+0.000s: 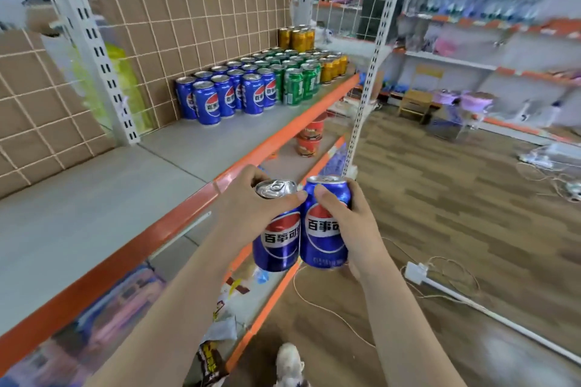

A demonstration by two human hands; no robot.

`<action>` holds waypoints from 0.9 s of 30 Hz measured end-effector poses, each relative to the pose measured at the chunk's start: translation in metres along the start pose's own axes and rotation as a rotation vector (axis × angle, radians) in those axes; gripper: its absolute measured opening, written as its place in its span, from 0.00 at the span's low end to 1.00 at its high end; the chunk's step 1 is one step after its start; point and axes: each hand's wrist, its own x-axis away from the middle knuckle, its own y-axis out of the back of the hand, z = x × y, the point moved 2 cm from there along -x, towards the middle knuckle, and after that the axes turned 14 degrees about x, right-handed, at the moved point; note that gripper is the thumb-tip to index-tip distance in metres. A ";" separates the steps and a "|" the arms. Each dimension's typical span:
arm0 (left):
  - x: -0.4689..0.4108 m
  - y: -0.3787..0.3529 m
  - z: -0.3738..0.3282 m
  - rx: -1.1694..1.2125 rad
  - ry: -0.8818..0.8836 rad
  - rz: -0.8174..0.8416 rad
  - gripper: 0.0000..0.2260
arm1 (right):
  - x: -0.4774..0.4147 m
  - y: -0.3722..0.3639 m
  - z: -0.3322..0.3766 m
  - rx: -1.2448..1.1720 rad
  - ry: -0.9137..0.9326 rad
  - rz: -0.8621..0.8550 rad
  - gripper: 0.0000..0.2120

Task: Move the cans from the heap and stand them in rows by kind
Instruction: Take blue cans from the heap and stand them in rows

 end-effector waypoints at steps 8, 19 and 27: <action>-0.134 -0.048 -0.003 0.008 -0.027 -0.073 0.23 | -0.152 0.026 0.024 0.057 0.022 0.102 0.08; -0.241 -0.056 -0.002 -0.027 0.017 -0.248 0.20 | -0.294 0.011 0.037 0.116 0.072 0.276 0.11; -0.299 -0.037 0.026 -0.234 0.103 -0.487 0.19 | -0.386 -0.038 0.032 0.182 0.172 0.530 0.19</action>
